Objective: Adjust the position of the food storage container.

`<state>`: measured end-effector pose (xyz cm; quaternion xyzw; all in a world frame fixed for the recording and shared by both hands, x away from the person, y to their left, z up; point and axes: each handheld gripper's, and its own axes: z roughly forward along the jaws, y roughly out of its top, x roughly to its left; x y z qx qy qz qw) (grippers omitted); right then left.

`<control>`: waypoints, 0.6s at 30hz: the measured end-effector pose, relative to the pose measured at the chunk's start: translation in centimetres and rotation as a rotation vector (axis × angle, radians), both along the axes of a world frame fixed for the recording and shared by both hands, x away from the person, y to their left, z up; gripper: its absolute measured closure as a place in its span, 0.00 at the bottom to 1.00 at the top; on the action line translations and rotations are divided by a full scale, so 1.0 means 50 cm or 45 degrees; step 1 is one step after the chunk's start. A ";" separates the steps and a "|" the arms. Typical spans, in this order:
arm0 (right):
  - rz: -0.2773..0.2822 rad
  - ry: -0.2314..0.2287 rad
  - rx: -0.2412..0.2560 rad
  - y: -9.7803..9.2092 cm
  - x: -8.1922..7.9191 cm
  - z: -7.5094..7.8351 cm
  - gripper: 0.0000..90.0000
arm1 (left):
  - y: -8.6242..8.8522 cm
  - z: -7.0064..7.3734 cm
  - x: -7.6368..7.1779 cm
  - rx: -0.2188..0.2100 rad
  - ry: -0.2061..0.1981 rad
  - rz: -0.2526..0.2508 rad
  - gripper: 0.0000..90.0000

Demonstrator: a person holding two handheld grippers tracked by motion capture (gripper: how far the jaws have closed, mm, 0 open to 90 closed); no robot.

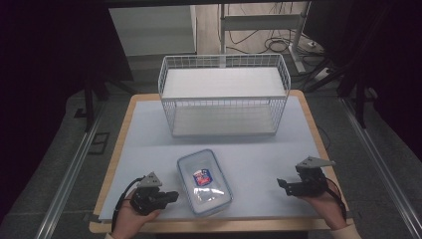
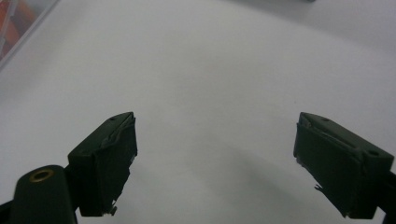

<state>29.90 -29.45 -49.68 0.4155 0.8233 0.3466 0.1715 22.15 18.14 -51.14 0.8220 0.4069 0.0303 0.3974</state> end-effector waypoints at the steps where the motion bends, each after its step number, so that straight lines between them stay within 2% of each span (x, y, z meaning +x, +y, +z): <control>1: 0.000 0.000 0.000 0.000 0.000 0.000 0.15 | 0.000 0.000 0.000 0.000 0.000 0.000 0.97; 4: 0.004 -0.004 0.000 0.000 0.000 0.000 0.15 | -0.014 0.000 -0.011 -0.014 0.002 -0.043 0.98; 9: 0.010 -0.003 -0.005 0.000 0.000 -0.001 0.15 | -0.026 -0.004 -0.014 -0.029 0.018 -0.090 0.99; 18: 0.022 -0.014 -0.014 0.001 0.000 -0.002 0.15 | -0.044 -0.006 -0.016 -0.020 0.039 -0.157 1.00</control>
